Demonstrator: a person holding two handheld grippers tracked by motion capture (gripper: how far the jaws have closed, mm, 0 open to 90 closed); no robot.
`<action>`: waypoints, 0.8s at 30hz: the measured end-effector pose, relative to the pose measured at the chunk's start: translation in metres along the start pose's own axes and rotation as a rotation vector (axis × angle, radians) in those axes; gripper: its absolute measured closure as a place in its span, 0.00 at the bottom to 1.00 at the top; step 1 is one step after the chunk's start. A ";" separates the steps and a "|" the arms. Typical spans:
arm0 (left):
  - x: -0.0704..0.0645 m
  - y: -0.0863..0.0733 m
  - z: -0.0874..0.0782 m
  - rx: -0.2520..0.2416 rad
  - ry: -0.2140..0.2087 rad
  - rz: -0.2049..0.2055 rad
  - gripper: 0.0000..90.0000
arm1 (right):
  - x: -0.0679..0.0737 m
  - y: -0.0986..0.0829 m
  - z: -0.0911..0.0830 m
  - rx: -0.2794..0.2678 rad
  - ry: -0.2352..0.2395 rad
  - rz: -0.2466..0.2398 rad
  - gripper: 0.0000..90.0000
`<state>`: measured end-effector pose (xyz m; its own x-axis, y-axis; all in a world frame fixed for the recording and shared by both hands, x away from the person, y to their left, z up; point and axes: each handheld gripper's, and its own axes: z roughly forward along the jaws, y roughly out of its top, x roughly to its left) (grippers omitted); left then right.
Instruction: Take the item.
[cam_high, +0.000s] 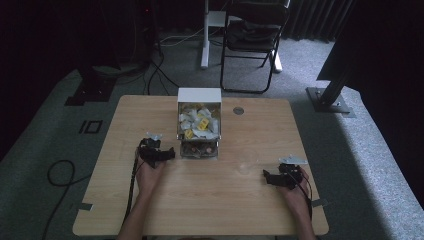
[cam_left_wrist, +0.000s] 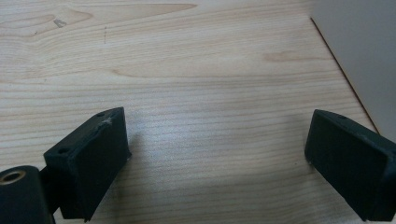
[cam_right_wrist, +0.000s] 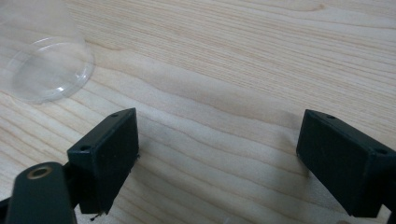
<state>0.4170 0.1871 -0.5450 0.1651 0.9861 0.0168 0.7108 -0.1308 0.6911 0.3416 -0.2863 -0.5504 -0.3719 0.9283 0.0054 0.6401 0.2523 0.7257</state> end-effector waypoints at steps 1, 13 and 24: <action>0.000 0.000 0.000 -0.002 -0.003 0.002 0.08 | 0.000 0.000 0.000 0.000 0.000 0.000 0.14; 0.005 -0.006 -0.008 -0.002 -0.031 0.027 0.17 | 0.000 0.000 0.000 -0.001 0.000 -0.002 0.14; 0.006 -0.008 -0.016 0.040 -0.045 0.044 0.17 | 0.000 0.000 0.000 -0.001 0.000 -0.002 0.14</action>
<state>0.4010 0.1961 -0.5390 0.2266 0.9739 0.0129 0.7286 -0.1783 0.6613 0.3414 -0.2863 -0.5504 -0.3733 0.9277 0.0039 0.6384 0.2538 0.7267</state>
